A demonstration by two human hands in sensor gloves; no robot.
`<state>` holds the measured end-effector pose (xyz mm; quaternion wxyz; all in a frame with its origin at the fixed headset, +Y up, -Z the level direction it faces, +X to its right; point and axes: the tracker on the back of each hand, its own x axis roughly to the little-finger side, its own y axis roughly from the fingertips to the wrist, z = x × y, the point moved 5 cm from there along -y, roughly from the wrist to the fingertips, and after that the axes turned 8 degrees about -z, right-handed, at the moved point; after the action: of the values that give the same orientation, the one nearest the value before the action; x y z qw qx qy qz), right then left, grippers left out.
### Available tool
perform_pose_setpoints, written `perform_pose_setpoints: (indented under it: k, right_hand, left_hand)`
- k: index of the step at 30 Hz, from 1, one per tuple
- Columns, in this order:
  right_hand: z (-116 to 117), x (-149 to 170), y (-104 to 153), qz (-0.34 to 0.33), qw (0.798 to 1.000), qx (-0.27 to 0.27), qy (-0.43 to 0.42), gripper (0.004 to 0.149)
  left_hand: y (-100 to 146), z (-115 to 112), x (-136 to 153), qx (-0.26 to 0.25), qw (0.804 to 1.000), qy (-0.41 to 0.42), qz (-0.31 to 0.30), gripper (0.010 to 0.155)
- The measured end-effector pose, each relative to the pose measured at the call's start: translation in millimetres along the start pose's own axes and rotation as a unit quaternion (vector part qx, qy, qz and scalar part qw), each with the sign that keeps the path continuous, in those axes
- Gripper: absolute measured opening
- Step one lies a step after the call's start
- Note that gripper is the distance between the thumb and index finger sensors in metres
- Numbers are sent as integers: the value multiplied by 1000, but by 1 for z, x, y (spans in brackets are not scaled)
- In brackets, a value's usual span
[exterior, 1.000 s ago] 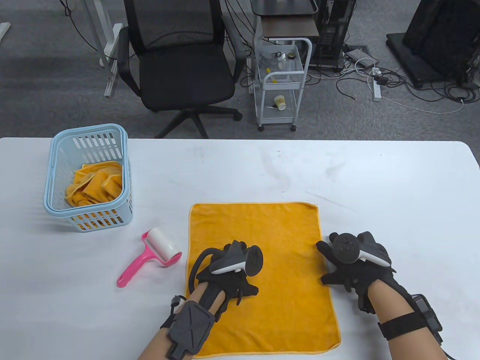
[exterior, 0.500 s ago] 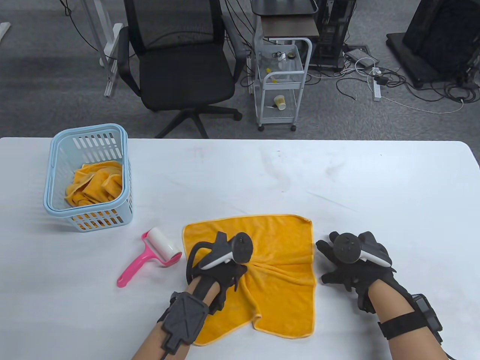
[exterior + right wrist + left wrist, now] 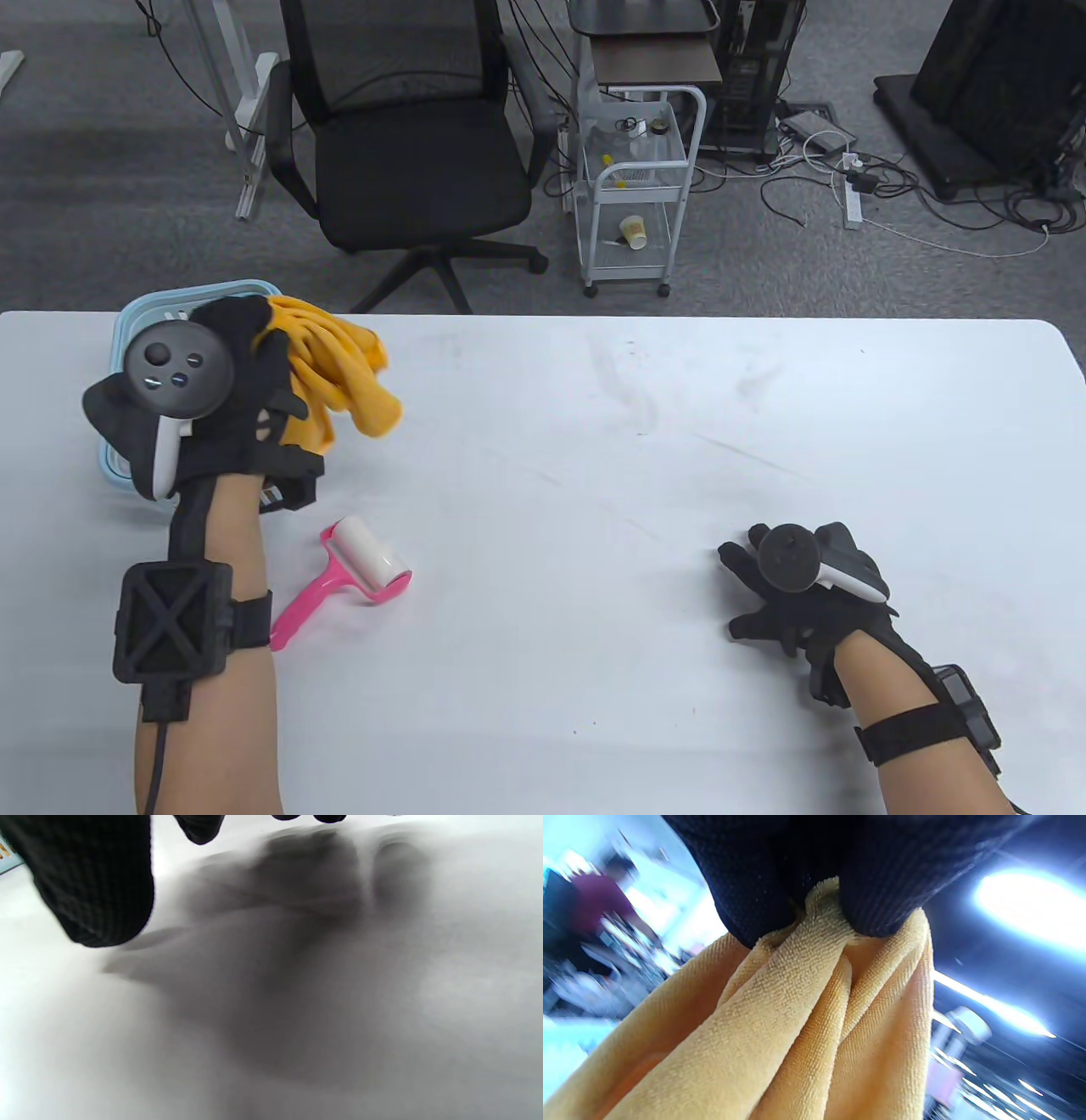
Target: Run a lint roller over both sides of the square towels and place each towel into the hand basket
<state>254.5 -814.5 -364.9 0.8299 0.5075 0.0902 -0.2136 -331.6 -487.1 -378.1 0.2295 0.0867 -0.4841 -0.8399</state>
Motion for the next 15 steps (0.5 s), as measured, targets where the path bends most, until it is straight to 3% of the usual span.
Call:
perform_pose_setpoints:
  k: [2,4,7,8,9,10,12,13,15]
  right_hand:
    - [0,-1,-1,-1,1000,0,5,92]
    - [0,-3,-2,-4,1000,-2,6,92]
    - [1,-6,-2,-6,1000,-4,13,91]
    - [1,-6,-3,-6,1000,-5,14,91]
    - [2,-7,-3,-5,1000,-8,17,92]
    - [2,-7,-3,-5,1000,-9,19,92]
    - [2,-7,-3,-4,1000,-10,20,91]
    - [2,-7,-3,-4,1000,-11,20,92]
    - [2,-7,-3,-3,1000,-10,19,91]
  left_hand:
    - [-7,-2,19,-19,999,-34,17,40]
    - [-10,-24,46,-15,995,-79,52,40]
    - [-5,-73,85,68,981,-149,108,39]
    - [-3,-91,95,114,976,-149,111,41]
    - [3,-113,107,203,961,-137,131,47]
    - [10,-120,113,220,958,-124,137,50]
    - [14,-122,113,185,968,-111,129,52]
    - [17,-124,110,210,964,-110,124,53]
    - [21,-120,98,204,968,-107,105,54]
